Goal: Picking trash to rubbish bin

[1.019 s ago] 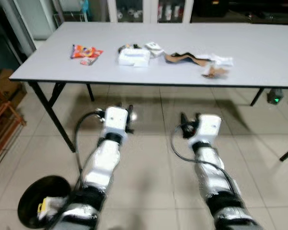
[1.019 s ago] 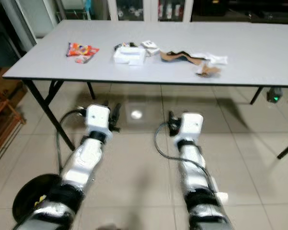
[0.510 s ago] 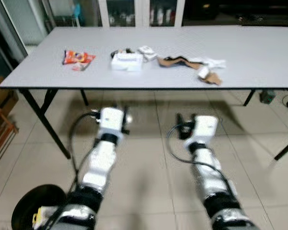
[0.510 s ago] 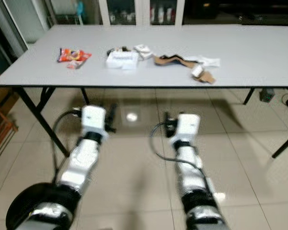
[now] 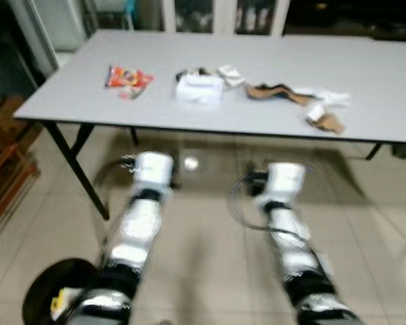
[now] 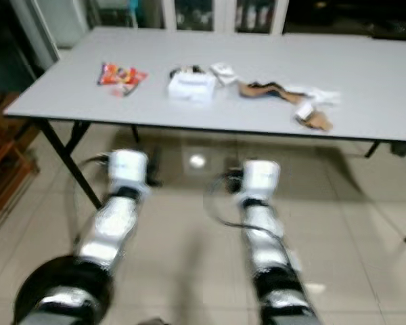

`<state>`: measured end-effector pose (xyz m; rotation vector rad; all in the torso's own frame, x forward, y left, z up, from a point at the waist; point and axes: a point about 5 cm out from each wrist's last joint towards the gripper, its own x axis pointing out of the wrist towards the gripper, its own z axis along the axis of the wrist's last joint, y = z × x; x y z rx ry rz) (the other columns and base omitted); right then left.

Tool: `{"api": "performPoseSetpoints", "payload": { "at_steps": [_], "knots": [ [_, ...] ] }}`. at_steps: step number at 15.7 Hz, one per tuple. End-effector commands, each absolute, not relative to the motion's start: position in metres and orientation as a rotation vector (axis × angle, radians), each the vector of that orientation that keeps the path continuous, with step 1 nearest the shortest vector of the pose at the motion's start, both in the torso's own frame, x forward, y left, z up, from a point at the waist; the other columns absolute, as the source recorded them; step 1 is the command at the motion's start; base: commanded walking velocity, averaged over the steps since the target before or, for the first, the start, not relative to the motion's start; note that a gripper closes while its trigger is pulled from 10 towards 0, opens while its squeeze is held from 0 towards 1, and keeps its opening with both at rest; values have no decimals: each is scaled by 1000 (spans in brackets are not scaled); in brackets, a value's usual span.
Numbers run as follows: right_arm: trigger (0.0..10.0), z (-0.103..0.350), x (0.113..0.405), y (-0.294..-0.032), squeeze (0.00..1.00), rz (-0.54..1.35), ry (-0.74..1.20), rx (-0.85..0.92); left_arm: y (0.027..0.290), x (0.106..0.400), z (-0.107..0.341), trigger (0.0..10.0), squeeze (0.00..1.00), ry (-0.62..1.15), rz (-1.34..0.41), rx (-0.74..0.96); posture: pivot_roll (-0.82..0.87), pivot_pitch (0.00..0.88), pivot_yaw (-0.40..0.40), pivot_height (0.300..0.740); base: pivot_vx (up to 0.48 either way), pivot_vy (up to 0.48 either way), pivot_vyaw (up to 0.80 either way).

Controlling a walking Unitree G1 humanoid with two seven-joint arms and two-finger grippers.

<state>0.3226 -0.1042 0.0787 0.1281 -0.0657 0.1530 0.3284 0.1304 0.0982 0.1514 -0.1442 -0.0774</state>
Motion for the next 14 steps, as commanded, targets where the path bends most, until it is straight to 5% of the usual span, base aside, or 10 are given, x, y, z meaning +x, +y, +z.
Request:
{"api": "performPoseSetpoints", "payload": {
  "at_steps": [1, 12, 14],
  "knots": [
    [10000, 80, 324, -121, 0, 108, -78, 120, 118, 329, 102, 10000, 0, -157, -106, 137, -7, 33, 36, 740, 326, 0, 0],
    [10000, 80, 323, -120, 0, 111, -75, 124, 117, 329, 101, 10000, 0, -153, -117, 142, -6, 23, 37, 740, 313, 0, 0],
    [10000, 79, 324, -118, 0, 123, -70, 136, 117, 329, 101, 10000, 0, -152, -117, 143, -7, 20, 37, 740, 352, 0, -800]
  ]
}}
